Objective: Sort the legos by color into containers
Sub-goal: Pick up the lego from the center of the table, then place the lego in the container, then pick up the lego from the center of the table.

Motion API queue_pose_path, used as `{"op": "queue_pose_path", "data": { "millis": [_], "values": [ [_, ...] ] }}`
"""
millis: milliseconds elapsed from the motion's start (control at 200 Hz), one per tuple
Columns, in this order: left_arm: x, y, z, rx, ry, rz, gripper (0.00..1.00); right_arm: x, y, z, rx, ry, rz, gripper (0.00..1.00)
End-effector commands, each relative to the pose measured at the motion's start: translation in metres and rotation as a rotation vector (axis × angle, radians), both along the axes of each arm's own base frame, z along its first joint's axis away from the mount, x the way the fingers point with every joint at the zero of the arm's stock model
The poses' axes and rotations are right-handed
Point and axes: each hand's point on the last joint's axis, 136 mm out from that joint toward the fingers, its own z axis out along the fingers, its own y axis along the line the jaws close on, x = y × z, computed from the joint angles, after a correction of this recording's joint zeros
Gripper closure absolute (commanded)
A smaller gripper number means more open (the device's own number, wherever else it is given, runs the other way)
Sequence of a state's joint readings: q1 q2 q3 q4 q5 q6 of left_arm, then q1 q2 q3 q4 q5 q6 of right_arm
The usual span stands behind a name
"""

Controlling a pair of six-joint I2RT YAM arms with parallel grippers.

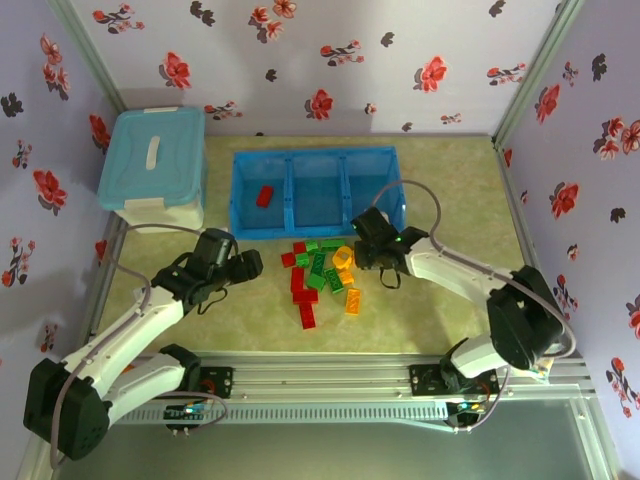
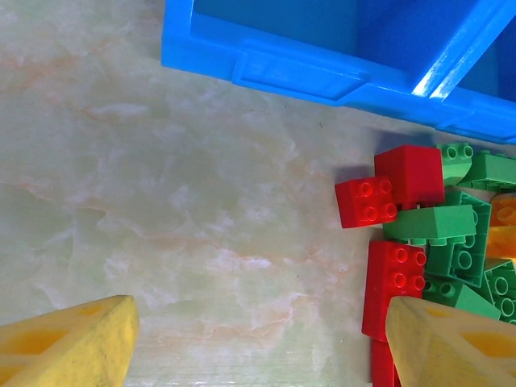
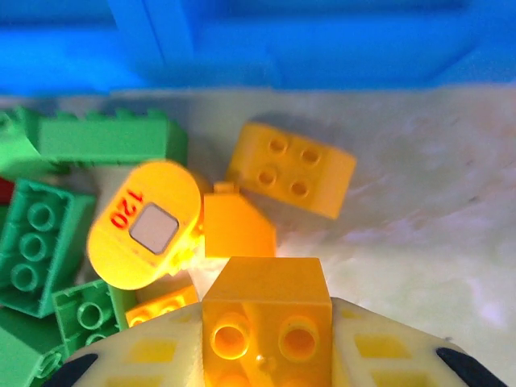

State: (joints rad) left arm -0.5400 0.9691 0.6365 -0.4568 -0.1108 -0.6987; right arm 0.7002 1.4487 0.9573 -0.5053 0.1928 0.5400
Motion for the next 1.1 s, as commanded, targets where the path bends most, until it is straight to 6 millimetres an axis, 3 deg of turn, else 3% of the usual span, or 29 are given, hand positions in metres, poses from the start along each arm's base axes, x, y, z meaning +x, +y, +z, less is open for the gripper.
{"op": "queue_pose_path", "data": {
  "millis": [0,205,510,560,590,650,700,995,1095],
  "values": [
    [-0.004,0.0,-0.001,-0.002,-0.003,0.002,0.2,0.019,-0.015,0.035,-0.078,-0.094,-0.018,0.76],
    [-0.01,-0.006,0.0,-0.009,-0.008,-0.026,0.2,0.067,-0.026,0.058,-0.047,-0.114,-0.052,0.76],
    [-0.017,-0.011,0.0,-0.025,-0.021,-0.043,0.2,0.13,-0.025,0.044,-0.052,-0.068,-0.066,0.76],
    [-0.018,-0.014,0.001,-0.028,-0.025,-0.055,0.2,0.137,-0.027,0.042,-0.052,-0.065,-0.072,0.7],
    [-0.018,-0.016,0.003,-0.028,-0.028,-0.062,0.2,0.14,-0.025,0.044,-0.042,-0.065,-0.07,0.55],
    [-0.018,-0.02,0.004,-0.024,-0.027,-0.077,0.2,0.141,-0.022,0.05,-0.035,-0.072,-0.058,0.37],
    [-0.017,-0.022,0.006,-0.022,-0.028,-0.085,0.21,0.139,-0.019,0.059,-0.027,-0.088,-0.051,0.32],
    [-0.001,-0.052,0.011,-0.031,-0.023,-0.158,0.23,0.098,-0.015,0.084,0.033,-0.161,-0.04,0.34],
    [0.007,-0.063,0.011,-0.008,-0.004,-0.181,0.23,0.082,-0.02,0.081,0.071,-0.165,-0.056,0.36]
  ]
}}
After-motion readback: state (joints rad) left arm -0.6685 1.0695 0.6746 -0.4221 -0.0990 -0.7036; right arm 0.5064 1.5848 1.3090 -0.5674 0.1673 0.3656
